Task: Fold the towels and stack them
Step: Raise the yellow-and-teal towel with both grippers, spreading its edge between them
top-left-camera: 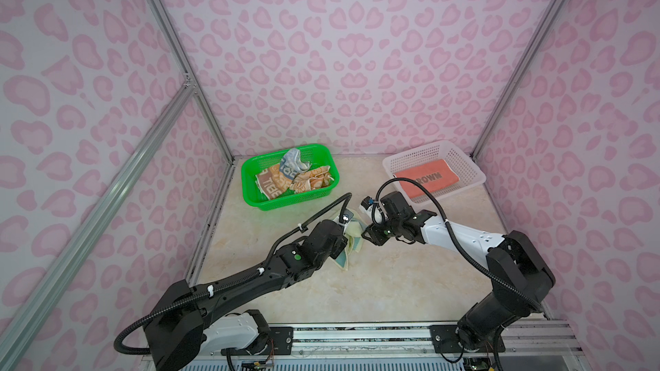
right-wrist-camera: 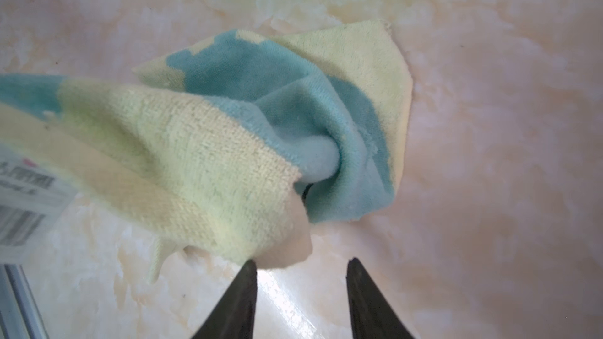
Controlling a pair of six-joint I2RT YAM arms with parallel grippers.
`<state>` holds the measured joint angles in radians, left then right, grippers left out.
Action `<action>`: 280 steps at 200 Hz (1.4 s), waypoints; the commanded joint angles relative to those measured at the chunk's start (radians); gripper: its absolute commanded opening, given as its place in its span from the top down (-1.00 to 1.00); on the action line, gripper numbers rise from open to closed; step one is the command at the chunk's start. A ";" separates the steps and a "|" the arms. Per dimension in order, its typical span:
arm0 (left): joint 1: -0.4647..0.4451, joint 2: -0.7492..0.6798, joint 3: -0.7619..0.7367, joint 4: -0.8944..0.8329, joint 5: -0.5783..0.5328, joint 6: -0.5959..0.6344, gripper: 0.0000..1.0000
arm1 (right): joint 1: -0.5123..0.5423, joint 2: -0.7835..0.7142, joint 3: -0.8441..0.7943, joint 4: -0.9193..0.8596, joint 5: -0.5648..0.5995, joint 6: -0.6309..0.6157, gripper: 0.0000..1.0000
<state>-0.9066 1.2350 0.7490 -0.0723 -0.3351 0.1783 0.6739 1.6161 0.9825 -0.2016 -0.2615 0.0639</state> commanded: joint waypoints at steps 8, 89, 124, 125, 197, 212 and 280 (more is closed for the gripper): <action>0.023 0.033 0.038 -0.065 -0.027 -0.073 0.94 | 0.000 -0.004 -0.086 0.145 0.031 0.143 0.09; 0.089 0.081 0.078 -0.107 -0.028 -0.155 0.94 | 0.120 0.091 -0.257 0.535 0.045 0.270 0.10; 0.107 0.078 0.066 -0.104 -0.016 -0.171 0.94 | 0.135 0.142 -0.271 0.624 0.069 0.298 0.17; 0.107 0.077 0.065 -0.104 -0.015 -0.172 0.94 | 0.135 0.143 -0.271 0.627 0.069 0.299 0.17; 0.125 0.078 0.058 -0.099 -0.005 -0.178 0.95 | 0.135 0.159 -0.318 0.738 0.034 0.302 0.95; 0.128 0.076 0.062 -0.103 -0.004 -0.183 0.94 | 0.133 0.134 -0.327 0.729 0.044 0.292 1.00; 0.149 0.071 0.248 -0.214 -0.025 -0.161 0.94 | 0.044 -0.096 -0.038 0.039 0.259 0.013 1.00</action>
<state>-0.7696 1.3109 0.9092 -0.2375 -0.3420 0.0051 0.7513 1.5707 0.8444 0.1707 -0.1165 0.2409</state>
